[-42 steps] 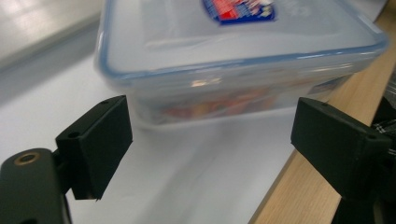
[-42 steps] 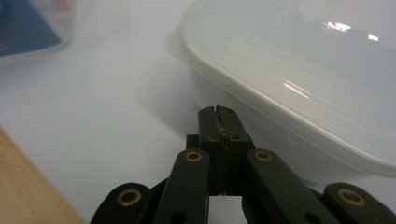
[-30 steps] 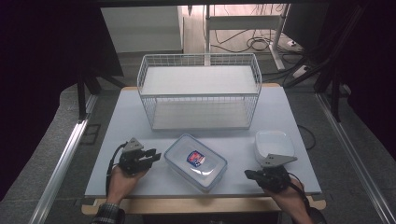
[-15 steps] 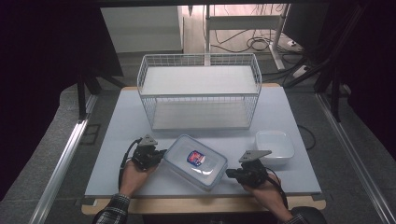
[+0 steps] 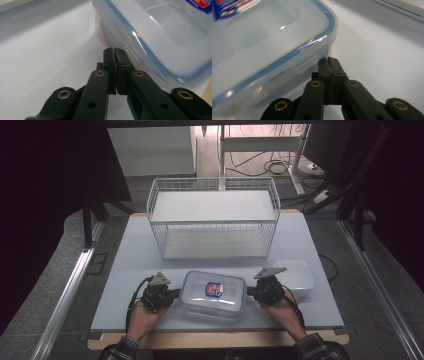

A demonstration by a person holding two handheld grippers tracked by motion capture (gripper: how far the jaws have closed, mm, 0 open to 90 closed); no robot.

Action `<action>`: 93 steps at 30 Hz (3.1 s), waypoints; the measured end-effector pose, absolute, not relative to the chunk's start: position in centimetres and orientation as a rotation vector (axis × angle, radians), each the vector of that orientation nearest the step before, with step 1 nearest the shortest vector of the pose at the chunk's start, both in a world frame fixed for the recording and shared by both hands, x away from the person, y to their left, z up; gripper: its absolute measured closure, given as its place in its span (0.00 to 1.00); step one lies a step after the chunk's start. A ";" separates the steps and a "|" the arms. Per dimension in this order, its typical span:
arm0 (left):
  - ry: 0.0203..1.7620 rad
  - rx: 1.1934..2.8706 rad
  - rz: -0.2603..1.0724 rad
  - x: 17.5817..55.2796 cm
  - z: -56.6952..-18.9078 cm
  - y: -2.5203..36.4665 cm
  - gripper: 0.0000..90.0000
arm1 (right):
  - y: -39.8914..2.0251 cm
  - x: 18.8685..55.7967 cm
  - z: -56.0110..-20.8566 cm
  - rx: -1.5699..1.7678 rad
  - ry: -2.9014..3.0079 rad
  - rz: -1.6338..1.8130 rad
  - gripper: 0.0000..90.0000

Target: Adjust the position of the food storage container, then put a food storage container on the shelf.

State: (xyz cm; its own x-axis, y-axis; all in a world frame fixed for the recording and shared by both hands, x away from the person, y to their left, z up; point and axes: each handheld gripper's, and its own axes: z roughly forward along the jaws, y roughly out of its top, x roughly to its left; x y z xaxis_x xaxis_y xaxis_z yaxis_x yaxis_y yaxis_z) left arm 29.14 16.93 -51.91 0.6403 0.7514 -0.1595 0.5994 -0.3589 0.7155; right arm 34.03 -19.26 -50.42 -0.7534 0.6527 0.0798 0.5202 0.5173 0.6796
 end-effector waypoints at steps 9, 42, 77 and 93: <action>1.057 2.064 0.255 28.8 -51.6 17.2 0.92 | -19.2 34.9 -50.4 1.020 2.550 1.055 0.97; 1.066 2.068 0.262 26.5 -51.2 17.0 0.92 | -20.2 30.6 -49.6 0.923 2.589 1.054 0.99; 1.074 1.970 0.285 27.2 -49.3 19.1 0.12 | -22.9 31.3 -47.2 0.930 2.481 1.268 0.15; 0.985 2.014 0.089 28.5 -49.2 15.6 0.10 | -19.6 31.3 -47.5 0.956 2.661 1.239 0.08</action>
